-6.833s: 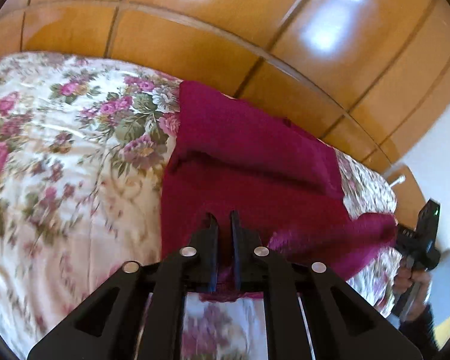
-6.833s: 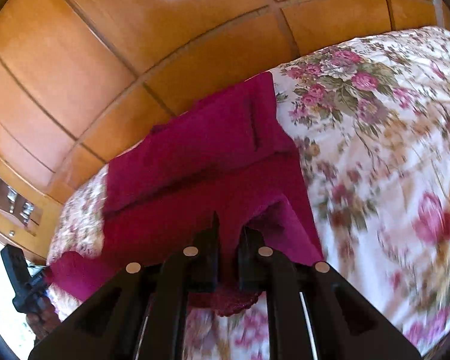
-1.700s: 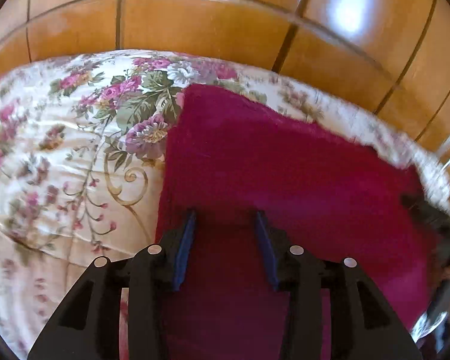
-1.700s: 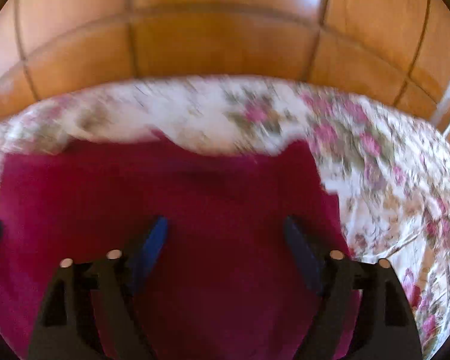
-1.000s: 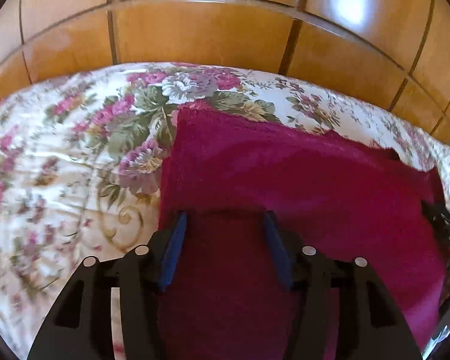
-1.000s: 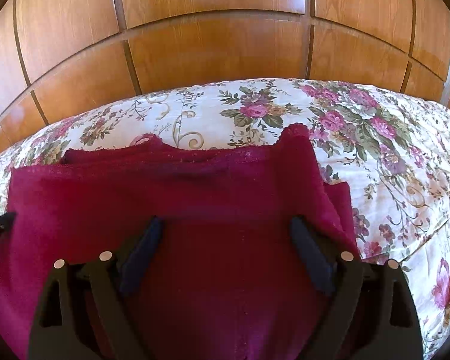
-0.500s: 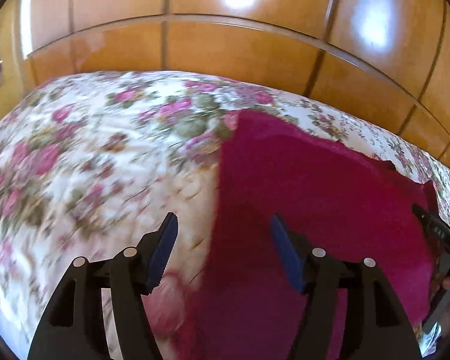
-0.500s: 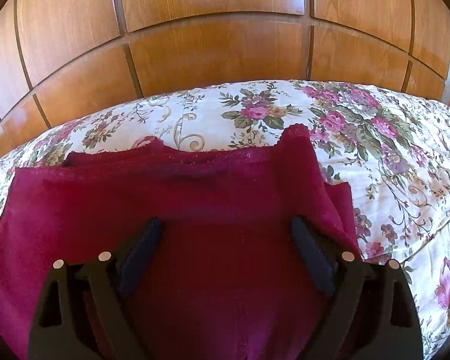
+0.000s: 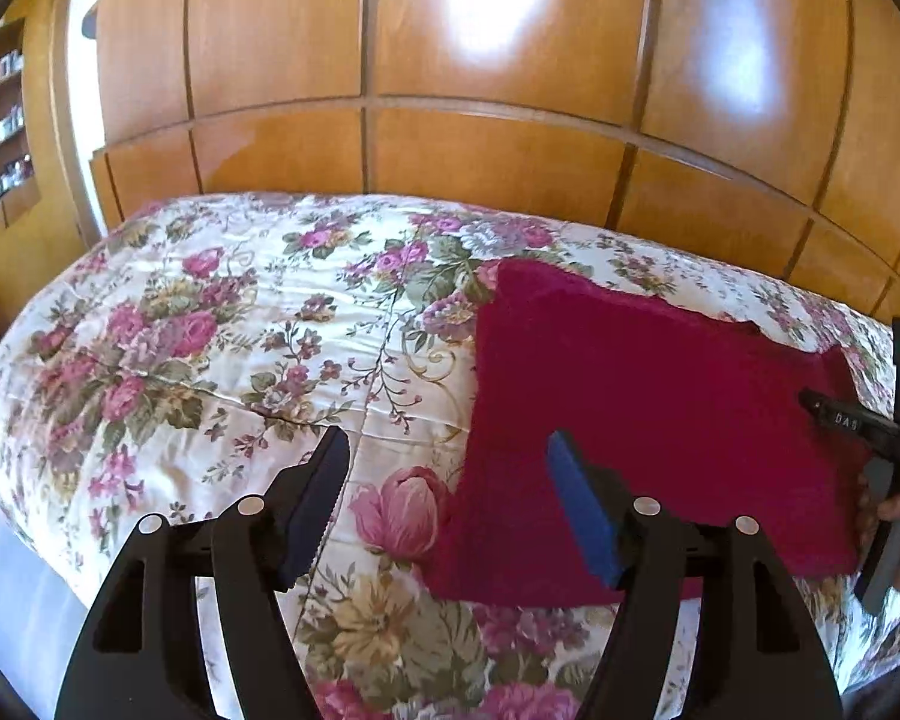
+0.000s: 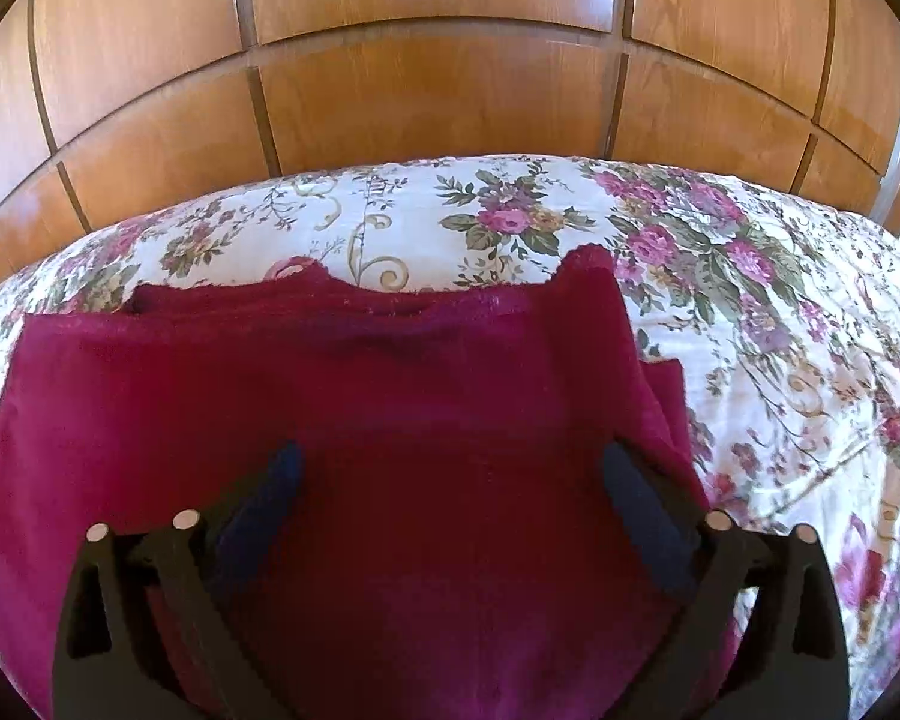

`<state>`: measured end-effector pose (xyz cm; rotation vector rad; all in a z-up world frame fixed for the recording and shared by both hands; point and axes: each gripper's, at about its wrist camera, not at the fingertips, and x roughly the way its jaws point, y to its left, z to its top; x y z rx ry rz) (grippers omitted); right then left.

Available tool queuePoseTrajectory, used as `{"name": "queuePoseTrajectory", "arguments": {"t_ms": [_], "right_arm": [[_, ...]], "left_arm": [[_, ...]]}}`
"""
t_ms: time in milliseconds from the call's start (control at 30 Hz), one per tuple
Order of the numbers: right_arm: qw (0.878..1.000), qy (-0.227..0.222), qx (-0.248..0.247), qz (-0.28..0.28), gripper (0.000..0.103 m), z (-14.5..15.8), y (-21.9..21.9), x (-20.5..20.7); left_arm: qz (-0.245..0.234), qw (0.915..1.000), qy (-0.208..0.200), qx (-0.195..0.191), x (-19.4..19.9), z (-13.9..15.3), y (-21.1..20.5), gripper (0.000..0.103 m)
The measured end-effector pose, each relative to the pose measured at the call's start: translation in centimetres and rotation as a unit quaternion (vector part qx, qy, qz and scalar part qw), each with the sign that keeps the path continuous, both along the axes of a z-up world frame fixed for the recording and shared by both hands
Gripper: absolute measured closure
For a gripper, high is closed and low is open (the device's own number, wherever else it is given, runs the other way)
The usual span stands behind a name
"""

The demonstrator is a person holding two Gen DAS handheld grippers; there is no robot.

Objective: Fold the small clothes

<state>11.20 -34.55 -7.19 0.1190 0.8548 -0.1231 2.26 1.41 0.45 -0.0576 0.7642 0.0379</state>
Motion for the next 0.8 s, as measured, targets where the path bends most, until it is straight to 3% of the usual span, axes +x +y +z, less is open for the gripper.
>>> {"name": "queuePoseTrajectory", "arguments": {"t_ms": [200, 367, 633, 800], "right_arm": [[0.999, -0.022, 0.05, 0.002, 0.003, 2.5, -2.6, -4.5], [0.993, -0.03, 0.104, -0.038, 0.003, 3.2, -7.5, -8.6], [0.969, -0.015, 0.241, -0.046, 0.003, 0.2, -12.0, -12.1], [0.959, -0.008, 0.28, -0.038, 0.007, -1.9, -11.7, -11.9]], "left_arm": [[-0.023, 0.9997, -0.005, 0.007, -1.0, 0.6, -1.3, 0.035], [-0.034, 0.9994, 0.0, 0.004, -1.0, 0.2, -2.2, 0.035], [-0.068, 0.9976, 0.008, 0.008, -0.6, -0.4, -4.5, 0.035], [-0.099, 0.9948, 0.019, 0.013, 0.2, -1.0, -6.4, 0.035]]}}
